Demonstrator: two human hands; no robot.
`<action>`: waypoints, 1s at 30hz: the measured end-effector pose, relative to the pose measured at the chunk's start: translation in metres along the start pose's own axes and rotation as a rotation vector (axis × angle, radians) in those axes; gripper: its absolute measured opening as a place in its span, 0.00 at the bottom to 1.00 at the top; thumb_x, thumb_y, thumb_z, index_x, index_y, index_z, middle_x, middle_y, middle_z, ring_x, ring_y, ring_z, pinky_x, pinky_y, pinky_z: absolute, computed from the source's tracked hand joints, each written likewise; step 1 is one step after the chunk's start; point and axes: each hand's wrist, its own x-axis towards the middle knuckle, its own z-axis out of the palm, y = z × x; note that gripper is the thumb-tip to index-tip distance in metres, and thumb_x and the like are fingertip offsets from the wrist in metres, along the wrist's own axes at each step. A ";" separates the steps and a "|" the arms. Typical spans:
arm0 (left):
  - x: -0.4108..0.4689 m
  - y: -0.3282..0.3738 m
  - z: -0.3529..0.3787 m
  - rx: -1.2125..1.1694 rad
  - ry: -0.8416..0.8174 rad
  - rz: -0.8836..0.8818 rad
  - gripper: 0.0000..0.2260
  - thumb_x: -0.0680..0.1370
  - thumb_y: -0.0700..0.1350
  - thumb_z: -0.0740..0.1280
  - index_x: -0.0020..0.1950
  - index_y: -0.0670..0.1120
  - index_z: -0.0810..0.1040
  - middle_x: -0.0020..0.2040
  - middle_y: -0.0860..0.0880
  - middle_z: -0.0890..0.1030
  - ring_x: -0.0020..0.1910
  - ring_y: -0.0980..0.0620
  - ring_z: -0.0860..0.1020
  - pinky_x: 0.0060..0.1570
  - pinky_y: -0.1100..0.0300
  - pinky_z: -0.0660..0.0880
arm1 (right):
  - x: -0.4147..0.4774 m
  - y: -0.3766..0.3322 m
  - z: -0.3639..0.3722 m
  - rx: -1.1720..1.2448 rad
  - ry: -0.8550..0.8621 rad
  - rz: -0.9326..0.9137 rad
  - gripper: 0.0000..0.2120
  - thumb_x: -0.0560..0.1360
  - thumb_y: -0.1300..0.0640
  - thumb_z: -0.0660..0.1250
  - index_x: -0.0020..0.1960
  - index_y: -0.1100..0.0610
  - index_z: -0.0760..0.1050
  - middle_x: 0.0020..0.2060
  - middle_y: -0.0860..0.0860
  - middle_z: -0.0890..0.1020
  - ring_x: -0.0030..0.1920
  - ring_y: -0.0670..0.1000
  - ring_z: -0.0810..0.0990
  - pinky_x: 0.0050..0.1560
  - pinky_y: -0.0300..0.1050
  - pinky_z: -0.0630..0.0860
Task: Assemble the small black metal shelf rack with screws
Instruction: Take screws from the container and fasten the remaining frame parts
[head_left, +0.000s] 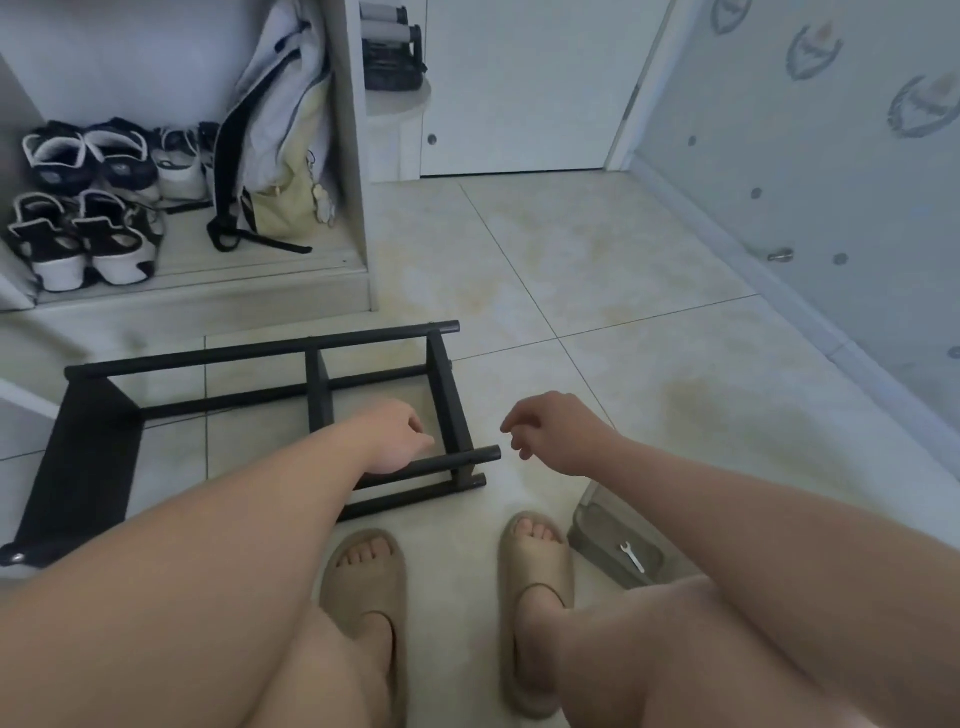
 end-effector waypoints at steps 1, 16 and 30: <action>0.007 -0.001 0.001 0.009 -0.008 0.002 0.13 0.82 0.51 0.63 0.61 0.45 0.79 0.57 0.47 0.82 0.51 0.46 0.79 0.52 0.55 0.75 | 0.006 0.001 0.003 0.025 -0.009 0.010 0.11 0.79 0.63 0.61 0.52 0.54 0.81 0.39 0.49 0.85 0.38 0.41 0.82 0.31 0.26 0.69; 0.159 -0.045 0.059 -0.294 -0.118 -0.090 0.16 0.83 0.55 0.60 0.60 0.44 0.78 0.57 0.46 0.82 0.54 0.44 0.81 0.60 0.49 0.77 | 0.094 0.081 0.096 0.410 -0.088 0.105 0.09 0.80 0.69 0.62 0.46 0.58 0.77 0.35 0.51 0.86 0.35 0.48 0.83 0.46 0.49 0.81; 0.199 -0.051 0.111 -0.553 -0.242 -0.033 0.17 0.81 0.57 0.64 0.46 0.44 0.81 0.42 0.42 0.86 0.33 0.45 0.85 0.32 0.55 0.81 | 0.085 0.115 0.143 0.773 0.007 0.047 0.09 0.79 0.73 0.62 0.47 0.62 0.76 0.40 0.60 0.84 0.37 0.49 0.83 0.35 0.30 0.74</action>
